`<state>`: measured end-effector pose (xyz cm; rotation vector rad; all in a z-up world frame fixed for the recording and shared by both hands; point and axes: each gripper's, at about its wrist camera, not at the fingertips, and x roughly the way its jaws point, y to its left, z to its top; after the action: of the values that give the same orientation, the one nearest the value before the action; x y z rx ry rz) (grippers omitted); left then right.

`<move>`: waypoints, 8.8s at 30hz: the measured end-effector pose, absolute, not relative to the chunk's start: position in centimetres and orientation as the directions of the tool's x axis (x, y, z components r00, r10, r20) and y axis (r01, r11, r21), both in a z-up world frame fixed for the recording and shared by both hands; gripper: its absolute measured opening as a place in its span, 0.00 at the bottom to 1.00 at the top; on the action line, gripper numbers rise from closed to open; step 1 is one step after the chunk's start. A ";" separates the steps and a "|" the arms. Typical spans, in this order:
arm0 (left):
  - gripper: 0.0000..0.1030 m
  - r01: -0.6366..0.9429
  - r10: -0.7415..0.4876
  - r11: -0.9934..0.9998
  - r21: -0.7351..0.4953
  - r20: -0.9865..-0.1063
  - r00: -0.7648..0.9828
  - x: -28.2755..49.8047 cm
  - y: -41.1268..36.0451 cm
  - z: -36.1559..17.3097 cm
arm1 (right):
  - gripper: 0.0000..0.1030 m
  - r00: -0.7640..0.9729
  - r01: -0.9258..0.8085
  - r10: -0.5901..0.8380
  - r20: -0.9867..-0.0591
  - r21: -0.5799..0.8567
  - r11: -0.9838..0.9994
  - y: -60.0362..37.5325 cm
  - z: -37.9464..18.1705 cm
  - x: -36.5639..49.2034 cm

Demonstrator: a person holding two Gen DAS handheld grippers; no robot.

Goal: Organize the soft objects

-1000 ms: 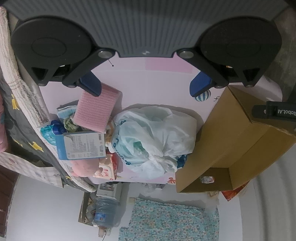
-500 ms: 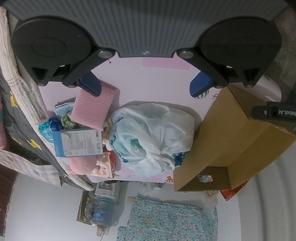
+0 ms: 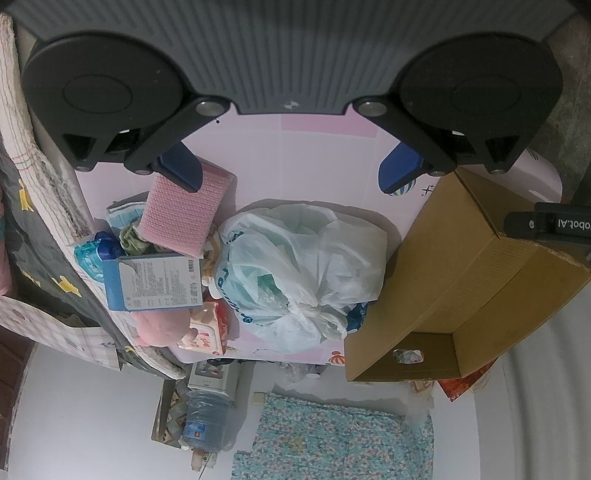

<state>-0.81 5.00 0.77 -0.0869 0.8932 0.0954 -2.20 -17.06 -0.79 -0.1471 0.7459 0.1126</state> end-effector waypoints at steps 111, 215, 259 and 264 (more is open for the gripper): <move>0.80 0.478 -0.374 0.863 -0.165 -0.844 0.384 10.6 -22.6 -8.0 | 0.22 0.685 -0.009 0.544 -0.484 0.742 0.671 -41.3 -13.0 8.2; 0.82 0.173 -0.196 0.977 -0.125 -0.847 0.493 7.1 -12.3 -8.1 | 0.05 0.784 -0.509 0.331 -0.526 -0.237 0.828 -31.2 -2.1 -1.7; 0.82 0.142 -0.208 0.977 -0.158 -0.846 0.491 6.9 -10.8 -8.6 | 0.45 0.714 -0.383 0.393 -0.579 0.147 0.912 -32.7 -5.0 -1.5; 0.82 0.137 -0.208 0.977 -0.161 -0.846 0.490 6.9 -10.6 -8.6 | 0.19 0.711 -0.401 0.310 -0.631 -0.002 0.916 -30.5 -5.9 -0.9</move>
<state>6.92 -10.64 -8.56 -0.0751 1.0377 -0.2100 -0.93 -30.50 -5.87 -0.1432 0.6726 0.3959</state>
